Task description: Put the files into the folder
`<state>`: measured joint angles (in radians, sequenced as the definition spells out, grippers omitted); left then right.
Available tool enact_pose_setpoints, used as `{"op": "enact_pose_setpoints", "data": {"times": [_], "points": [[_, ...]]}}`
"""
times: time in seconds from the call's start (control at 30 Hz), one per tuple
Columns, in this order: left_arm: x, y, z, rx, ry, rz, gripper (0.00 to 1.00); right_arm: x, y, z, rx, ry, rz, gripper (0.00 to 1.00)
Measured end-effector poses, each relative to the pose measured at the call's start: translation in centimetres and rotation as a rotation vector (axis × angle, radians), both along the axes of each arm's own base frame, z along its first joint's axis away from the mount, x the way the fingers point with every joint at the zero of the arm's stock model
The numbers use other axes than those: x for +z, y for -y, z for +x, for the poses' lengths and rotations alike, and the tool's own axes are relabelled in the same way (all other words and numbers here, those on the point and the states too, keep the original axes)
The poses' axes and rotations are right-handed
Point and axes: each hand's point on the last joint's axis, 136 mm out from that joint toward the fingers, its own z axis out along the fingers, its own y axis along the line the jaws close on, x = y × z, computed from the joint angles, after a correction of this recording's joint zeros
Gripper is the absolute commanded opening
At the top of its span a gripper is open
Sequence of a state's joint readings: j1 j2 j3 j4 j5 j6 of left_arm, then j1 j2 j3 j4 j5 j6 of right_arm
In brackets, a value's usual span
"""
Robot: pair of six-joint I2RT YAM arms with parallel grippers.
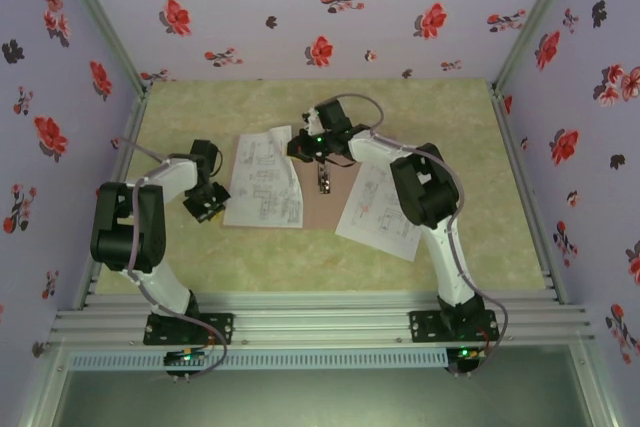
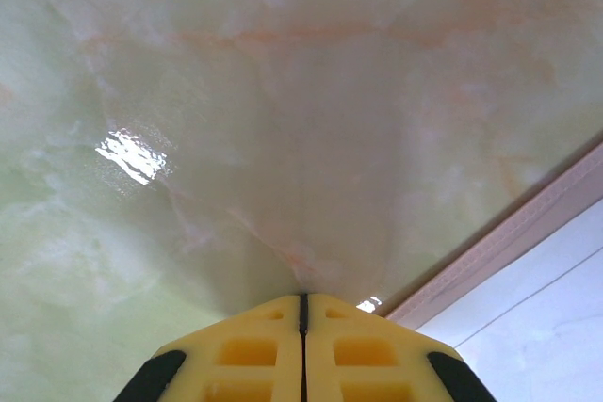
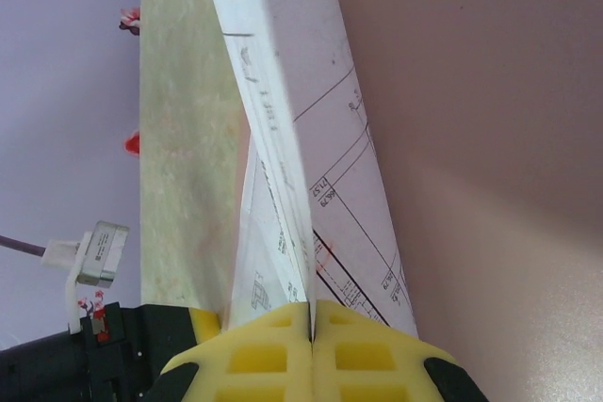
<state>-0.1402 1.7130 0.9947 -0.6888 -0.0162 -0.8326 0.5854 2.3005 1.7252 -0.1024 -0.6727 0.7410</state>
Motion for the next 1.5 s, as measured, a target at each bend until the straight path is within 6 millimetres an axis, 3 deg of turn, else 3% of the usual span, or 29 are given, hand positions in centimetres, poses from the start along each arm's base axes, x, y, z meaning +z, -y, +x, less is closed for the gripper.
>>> {"op": "enact_pose_setpoints", "data": {"times": [0.43, 0.77, 0.8, 1.1, 1.23, 1.5], "points": [[0.0, 0.1, 0.1, -0.005, 0.005, 0.0, 0.07, -0.4, -0.1, 0.4, -0.007, -0.012, -0.028, 0.0], [0.0, 0.2, 0.2, -0.007, 0.008, 0.0, 0.07, -2.0, 0.0, -0.1, 0.002, -0.052, -0.066, 0.0], [0.0, 0.2, 0.2, -0.007, 0.008, 0.0, 0.07, -2.1, 0.0, -0.1, 0.003, -0.052, -0.072, 0.02], [0.2, 0.7, 0.6, -0.02, 0.031, -0.004, 0.07, -3.6, 1.3, -0.4, -0.021, -0.06, -0.167, 0.53], [0.4, 1.8, 1.6, -0.039, 0.075, -0.035, 0.07, -3.6, 2.6, -0.6, -0.054, -0.071, -0.237, 0.63], [2.3, 2.4, 2.6, -0.051, 0.154, -0.056, 0.13, 0.6, 4.2, -0.7, -0.111, -0.035, -0.298, 0.68]]}}
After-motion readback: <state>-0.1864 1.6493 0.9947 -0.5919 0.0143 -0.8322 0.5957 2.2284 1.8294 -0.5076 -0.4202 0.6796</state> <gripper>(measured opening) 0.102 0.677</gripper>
